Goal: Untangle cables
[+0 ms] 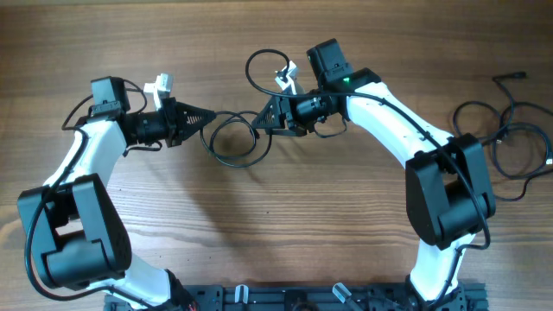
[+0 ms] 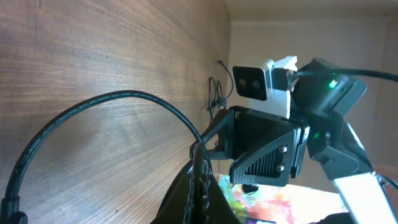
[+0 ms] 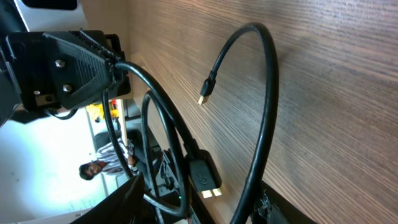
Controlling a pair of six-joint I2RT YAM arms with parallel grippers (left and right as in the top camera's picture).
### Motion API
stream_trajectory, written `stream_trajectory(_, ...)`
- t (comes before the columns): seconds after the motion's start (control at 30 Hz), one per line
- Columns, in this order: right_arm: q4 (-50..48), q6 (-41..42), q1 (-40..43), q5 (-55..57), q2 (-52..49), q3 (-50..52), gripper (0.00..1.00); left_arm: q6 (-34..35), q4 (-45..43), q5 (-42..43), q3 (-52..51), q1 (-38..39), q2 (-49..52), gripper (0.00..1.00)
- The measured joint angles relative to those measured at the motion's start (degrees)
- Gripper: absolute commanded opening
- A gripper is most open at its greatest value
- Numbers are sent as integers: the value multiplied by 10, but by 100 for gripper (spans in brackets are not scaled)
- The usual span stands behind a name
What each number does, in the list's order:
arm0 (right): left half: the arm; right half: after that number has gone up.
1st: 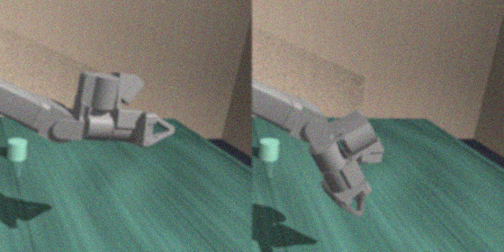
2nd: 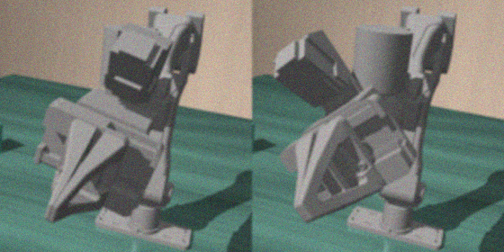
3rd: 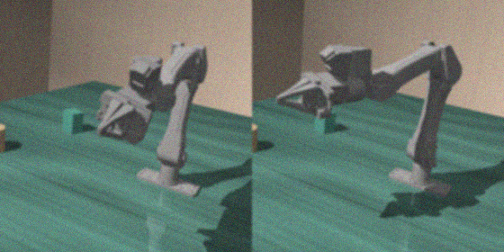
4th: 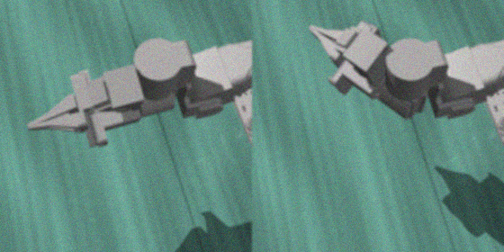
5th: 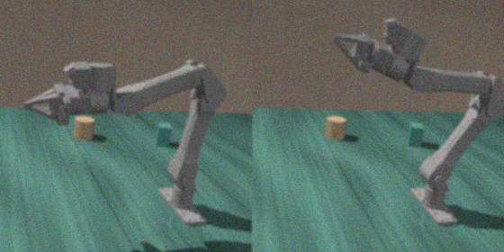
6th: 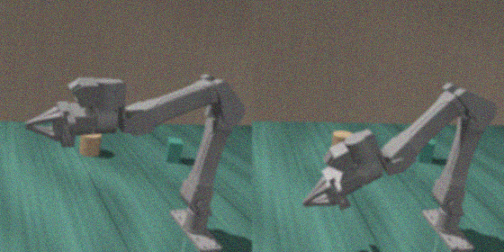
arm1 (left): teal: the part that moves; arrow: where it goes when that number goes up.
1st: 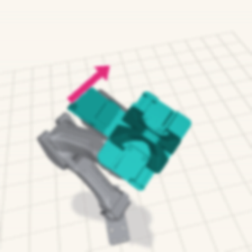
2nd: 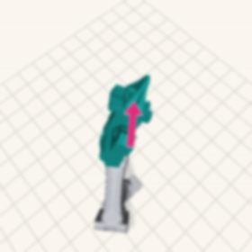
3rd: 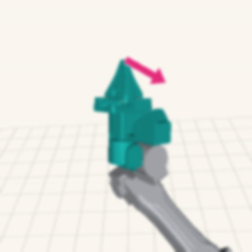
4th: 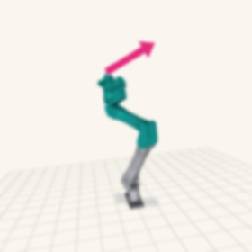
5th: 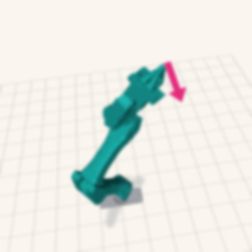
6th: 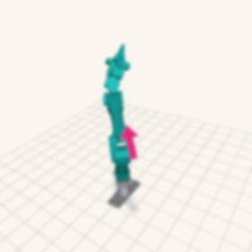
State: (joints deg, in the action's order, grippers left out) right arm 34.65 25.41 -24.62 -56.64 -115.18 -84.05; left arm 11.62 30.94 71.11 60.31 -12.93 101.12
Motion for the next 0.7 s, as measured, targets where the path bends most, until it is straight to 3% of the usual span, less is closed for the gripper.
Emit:
stream_trajectory(0.23,9,2,-40,2,0,0,54,45,-1,23,0,0,0,4)
stream_trajectory(0.37,-42,13,-64,2,0,0,41,49,-1,39,0,2,0,4)
stream_trajectory(0.43,-51,19,-64,11,0,0,40,50,-1,40,0,4,0,4)
stream_trajectory(0.53,-40,39,-63,43,0,0,12,50,-1,40,0,6,0,7)
stream_trajectory(0.57,-40,41,-63,50,0,0,11,50,-1,40,0,6,0,10)
stream_trajectory(0.67,-40,45,-63,61,0,0,5,54,-1,34,0,6,0,47)
stream_trajectory(0.7,-40,47,-63,66,0,0,4,52,-2,31,0,7,0,82)
